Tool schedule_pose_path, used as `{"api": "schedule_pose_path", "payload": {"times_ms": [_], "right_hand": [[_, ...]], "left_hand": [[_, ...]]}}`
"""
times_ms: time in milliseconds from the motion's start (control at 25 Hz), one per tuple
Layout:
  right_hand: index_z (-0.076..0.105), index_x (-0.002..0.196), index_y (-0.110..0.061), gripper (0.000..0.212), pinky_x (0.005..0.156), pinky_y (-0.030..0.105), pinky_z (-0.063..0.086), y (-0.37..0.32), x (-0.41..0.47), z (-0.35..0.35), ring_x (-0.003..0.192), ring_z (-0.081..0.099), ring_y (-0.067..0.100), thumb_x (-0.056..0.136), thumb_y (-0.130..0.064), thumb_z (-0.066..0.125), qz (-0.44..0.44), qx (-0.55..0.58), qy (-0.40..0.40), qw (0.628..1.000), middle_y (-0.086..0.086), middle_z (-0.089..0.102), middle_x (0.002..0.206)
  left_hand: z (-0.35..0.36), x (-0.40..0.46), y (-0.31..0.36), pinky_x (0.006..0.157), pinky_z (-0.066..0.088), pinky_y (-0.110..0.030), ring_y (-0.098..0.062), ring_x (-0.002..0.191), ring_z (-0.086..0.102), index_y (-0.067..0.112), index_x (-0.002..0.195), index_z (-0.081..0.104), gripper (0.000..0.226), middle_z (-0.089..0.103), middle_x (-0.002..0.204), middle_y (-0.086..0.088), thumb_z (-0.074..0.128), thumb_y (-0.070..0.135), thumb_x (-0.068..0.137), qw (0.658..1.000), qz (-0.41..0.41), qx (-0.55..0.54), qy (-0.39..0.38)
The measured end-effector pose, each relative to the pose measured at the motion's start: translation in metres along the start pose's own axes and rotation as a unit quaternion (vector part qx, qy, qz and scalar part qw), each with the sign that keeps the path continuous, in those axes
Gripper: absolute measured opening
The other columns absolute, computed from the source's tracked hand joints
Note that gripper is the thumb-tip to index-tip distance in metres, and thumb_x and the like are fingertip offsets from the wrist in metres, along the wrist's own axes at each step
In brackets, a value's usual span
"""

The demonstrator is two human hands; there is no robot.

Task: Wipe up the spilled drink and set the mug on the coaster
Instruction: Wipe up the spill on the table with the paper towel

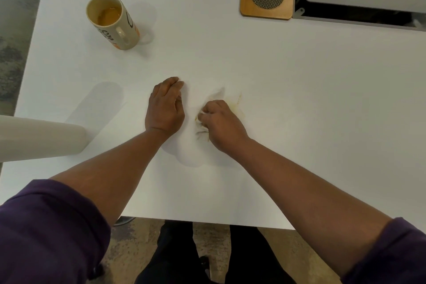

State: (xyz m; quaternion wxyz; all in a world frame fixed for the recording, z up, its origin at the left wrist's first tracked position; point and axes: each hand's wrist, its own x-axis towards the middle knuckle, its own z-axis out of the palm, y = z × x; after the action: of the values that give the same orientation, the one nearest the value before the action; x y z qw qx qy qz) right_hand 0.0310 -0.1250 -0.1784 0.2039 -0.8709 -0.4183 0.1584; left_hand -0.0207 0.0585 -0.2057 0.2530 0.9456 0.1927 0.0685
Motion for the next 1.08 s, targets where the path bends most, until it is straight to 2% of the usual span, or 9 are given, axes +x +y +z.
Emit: {"api": "schedule_pose_path", "payload": {"times_ms": [160, 400, 560, 680, 760, 840, 960, 1040, 1080], "right_hand": [[0.071, 0.085, -0.002, 0.019, 0.059, 0.039, 0.052, 0.007, -0.025, -0.005, 0.103, 0.057, 0.034, 0.073, 0.003, 0.057, -0.074, -0.044, -0.01, 0.996, 0.01, 0.062, 0.093], [0.072, 0.085, -0.004, 0.014, 0.076, 0.042, 0.056, 0.049, -0.043, -0.016, 0.104, 0.066, 0.036, 0.072, -0.001, 0.068, -0.098, -0.035, 0.007, 0.995, 0.014, 0.07, 0.102], [0.071, 0.091, -0.009, 0.014, 0.075, 0.037, 0.057, 0.078, -0.035, -0.038, 0.11, 0.062, 0.033, 0.078, -0.002, 0.07, -0.007, -0.053, 0.059, 0.997, 0.012, 0.068, 0.116], [0.068, 0.09, -0.009, 0.018, 0.062, 0.039, 0.055, 0.079, -0.024, -0.048, 0.1, 0.058, 0.036, 0.078, 0.004, 0.068, 0.071, -0.075, 0.094, 0.99, 0.009, 0.066, 0.108], [0.07, 0.095, -0.012, 0.017, 0.067, 0.038, 0.053, 0.073, -0.013, -0.053, 0.094, 0.058, 0.036, 0.083, -0.002, 0.065, 0.152, -0.022, 0.098, 0.983, 0.009, 0.066, 0.104], [0.07, 0.096, -0.02, 0.013, 0.068, 0.033, 0.054, 0.068, -0.003, -0.068, 0.087, 0.066, 0.03, 0.089, -0.012, 0.063, 0.293, 0.17, 0.128, 0.932, 0.006, 0.07, 0.098], [0.06, 0.093, -0.023, 0.021, 0.062, 0.041, 0.061, 0.067, 0.005, -0.093, 0.075, 0.067, 0.027, 0.091, -0.002, 0.061, 0.401, 0.51, 0.156, 0.745, 0.009, 0.067, 0.094], [0.059, 0.095, -0.022, 0.03, 0.064, 0.039, 0.06, 0.073, 0.003, -0.099, 0.077, 0.066, 0.023, 0.089, 0.007, 0.057, 0.402, 0.544, 0.155, 0.719, 0.008, 0.066, 0.098], [0.062, 0.092, -0.022, 0.03, 0.064, 0.035, 0.058, 0.076, 0.0, -0.098, 0.077, 0.066, 0.02, 0.087, 0.007, 0.057, 0.397, 0.5, 0.166, 0.751, 0.004, 0.066, 0.095]], "left_hand": [[0.001, -0.001, 0.001, 0.113, 0.037, -0.038, -0.028, 0.133, 0.045, 0.011, 0.135, 0.059, 0.038, 0.053, 0.146, -0.005, 0.043, 0.012, 0.1, 1.0, -0.008, 0.001, -0.004], [0.0, -0.003, 0.002, 0.114, 0.036, -0.038, -0.029, 0.133, 0.045, 0.01, 0.136, 0.059, 0.038, 0.053, 0.146, -0.006, 0.043, 0.011, 0.101, 1.0, -0.007, 0.001, -0.003], [0.0, -0.003, 0.002, 0.114, 0.037, -0.039, -0.03, 0.133, 0.046, 0.009, 0.135, 0.059, 0.038, 0.054, 0.146, -0.007, 0.043, 0.011, 0.101, 1.0, -0.003, 0.004, -0.001], [0.001, -0.002, 0.002, 0.114, 0.036, -0.038, -0.03, 0.133, 0.046, 0.009, 0.135, 0.059, 0.039, 0.054, 0.145, -0.007, 0.043, 0.011, 0.1, 1.0, -0.004, 0.005, -0.001], [0.001, -0.002, 0.002, 0.114, 0.036, -0.037, -0.03, 0.132, 0.046, 0.01, 0.135, 0.059, 0.039, 0.054, 0.145, -0.007, 0.043, 0.011, 0.1, 1.0, -0.005, 0.008, -0.002], [0.001, -0.002, 0.003, 0.113, 0.036, -0.037, -0.03, 0.132, 0.046, 0.01, 0.135, 0.059, 0.039, 0.054, 0.146, -0.007, 0.043, 0.011, 0.1, 1.0, -0.006, 0.01, -0.003], [0.001, -0.001, 0.002, 0.114, 0.036, -0.037, -0.029, 0.132, 0.045, 0.011, 0.135, 0.059, 0.039, 0.053, 0.146, -0.006, 0.044, 0.011, 0.099, 1.0, -0.006, 0.009, -0.002], [0.001, -0.001, 0.002, 0.114, 0.036, -0.037, -0.029, 0.133, 0.045, 0.011, 0.134, 0.059, 0.038, 0.053, 0.146, -0.006, 0.044, 0.011, 0.099, 1.0, -0.007, 0.01, -0.001], [0.001, -0.001, 0.002, 0.114, 0.036, -0.038, -0.029, 0.132, 0.045, 0.011, 0.134, 0.059, 0.038, 0.054, 0.145, -0.006, 0.044, 0.011, 0.099, 1.0, -0.007, 0.01, 0.0]]}}
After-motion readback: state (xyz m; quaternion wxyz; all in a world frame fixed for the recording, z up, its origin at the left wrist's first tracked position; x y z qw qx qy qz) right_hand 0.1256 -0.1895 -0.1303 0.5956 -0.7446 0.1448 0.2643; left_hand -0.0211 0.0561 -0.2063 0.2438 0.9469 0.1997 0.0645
